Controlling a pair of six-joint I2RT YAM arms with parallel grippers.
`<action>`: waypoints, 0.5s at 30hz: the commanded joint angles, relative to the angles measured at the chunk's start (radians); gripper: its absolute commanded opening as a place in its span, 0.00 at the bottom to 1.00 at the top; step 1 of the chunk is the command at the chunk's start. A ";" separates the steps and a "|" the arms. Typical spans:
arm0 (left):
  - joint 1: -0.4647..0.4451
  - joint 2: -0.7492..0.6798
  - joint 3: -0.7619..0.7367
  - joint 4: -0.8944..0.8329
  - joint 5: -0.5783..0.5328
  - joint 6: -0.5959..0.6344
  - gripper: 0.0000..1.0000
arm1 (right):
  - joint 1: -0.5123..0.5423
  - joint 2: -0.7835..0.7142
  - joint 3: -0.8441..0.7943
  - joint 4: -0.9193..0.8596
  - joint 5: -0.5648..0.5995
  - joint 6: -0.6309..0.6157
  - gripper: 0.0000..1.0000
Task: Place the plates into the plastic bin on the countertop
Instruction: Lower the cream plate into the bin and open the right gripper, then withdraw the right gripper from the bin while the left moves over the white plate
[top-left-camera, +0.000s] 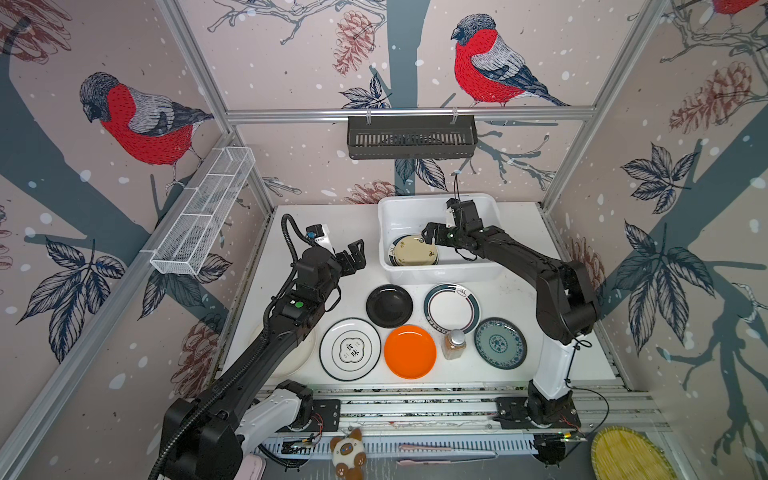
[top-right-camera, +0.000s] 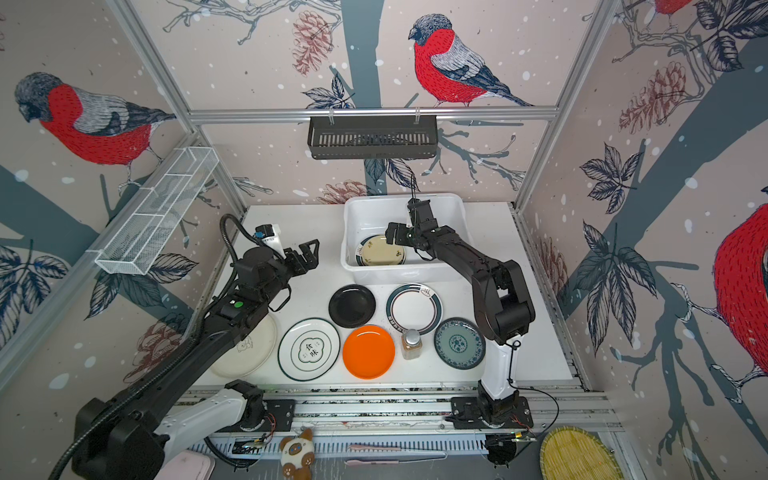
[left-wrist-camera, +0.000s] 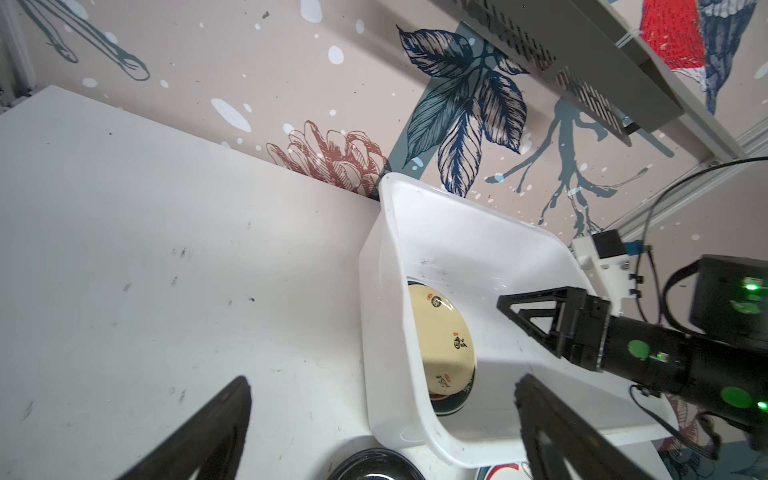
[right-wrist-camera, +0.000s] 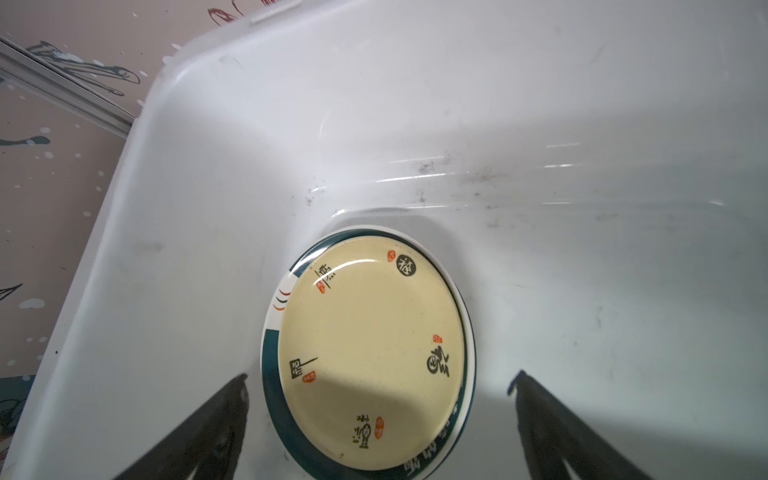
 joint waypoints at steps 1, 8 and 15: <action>0.002 -0.008 0.008 -0.102 -0.134 -0.002 0.98 | -0.001 -0.057 -0.019 0.021 -0.012 -0.016 1.00; 0.009 -0.055 0.001 -0.304 -0.176 -0.057 0.98 | -0.001 -0.208 -0.157 0.143 -0.043 -0.017 1.00; 0.026 -0.060 -0.001 -0.601 -0.306 -0.202 0.98 | 0.009 -0.332 -0.306 0.234 -0.091 0.005 1.00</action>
